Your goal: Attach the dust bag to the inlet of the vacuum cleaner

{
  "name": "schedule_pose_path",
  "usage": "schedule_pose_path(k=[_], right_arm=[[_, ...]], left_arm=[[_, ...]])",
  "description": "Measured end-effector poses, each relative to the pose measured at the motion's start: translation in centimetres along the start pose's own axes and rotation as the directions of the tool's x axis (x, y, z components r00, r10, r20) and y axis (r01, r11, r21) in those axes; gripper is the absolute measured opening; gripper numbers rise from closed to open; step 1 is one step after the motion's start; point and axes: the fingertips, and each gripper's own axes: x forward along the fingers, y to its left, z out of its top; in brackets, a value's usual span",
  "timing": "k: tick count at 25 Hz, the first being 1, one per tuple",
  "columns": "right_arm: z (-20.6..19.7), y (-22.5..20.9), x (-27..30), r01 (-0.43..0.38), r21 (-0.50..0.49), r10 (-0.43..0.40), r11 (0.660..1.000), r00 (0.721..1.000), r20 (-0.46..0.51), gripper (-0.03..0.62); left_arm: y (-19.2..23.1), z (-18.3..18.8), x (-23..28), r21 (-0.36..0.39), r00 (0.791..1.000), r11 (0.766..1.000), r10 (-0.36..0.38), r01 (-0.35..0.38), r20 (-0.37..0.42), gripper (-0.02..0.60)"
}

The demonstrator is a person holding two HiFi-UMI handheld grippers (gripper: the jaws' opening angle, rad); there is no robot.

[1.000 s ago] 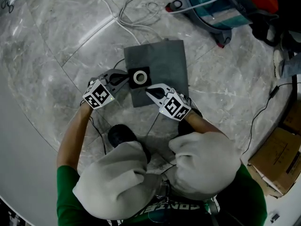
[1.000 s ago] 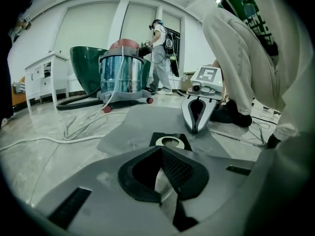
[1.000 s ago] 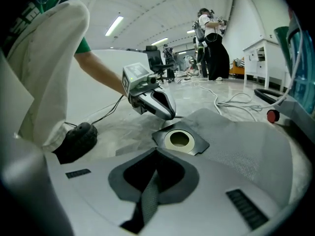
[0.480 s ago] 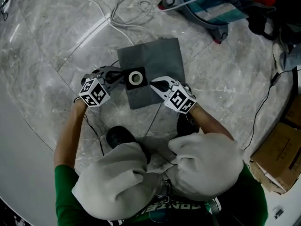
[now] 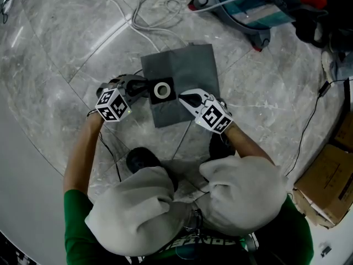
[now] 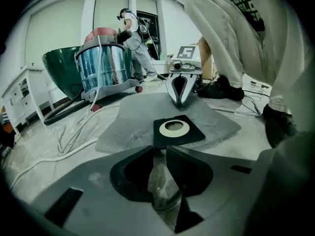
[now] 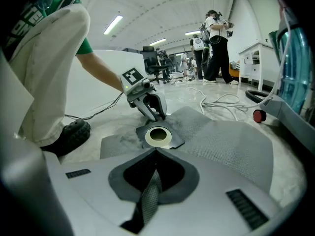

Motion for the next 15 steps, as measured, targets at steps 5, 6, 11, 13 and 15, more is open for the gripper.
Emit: schedule_pose_path(k=[5, 6, 11, 13, 15], right_arm=[[0.3, -0.7, -0.4, 0.024, 0.021, -0.024, 0.999, 1.0, 0.015, 0.008], [0.3, -0.8, -0.5, 0.03, 0.021, -0.03, 0.999, 0.999, 0.015, 0.008], [0.6, -1.2, -1.8, 0.068, 0.065, -0.07, 0.996, 0.997, 0.031, 0.008], [1.2, -1.3, -2.6, 0.102, 0.102, -0.107, 0.989, 0.993, 0.046, 0.008], [2.4, -1.0, -3.5, 0.127, 0.137, -0.138, 0.982, 0.988, 0.074, 0.009]], left_arm=[[0.2, 1.4, 0.2, -0.076, 0.998, 0.997, -0.006, 0.011, 0.065, 0.074], [0.2, 1.8, 0.3, -0.091, 0.997, 0.996, -0.006, 0.014, 0.08, 0.074], [0.5, 4.6, 0.6, -0.11, 0.99, 0.994, -0.002, 0.018, 0.143, 0.074], [0.6, 6.0, 1.0, -0.091, 0.987, 0.996, -0.009, 0.024, 0.161, 0.074], [0.6, 7.4, 1.5, -0.072, 0.984, 0.997, -0.019, 0.032, 0.174, 0.074]])
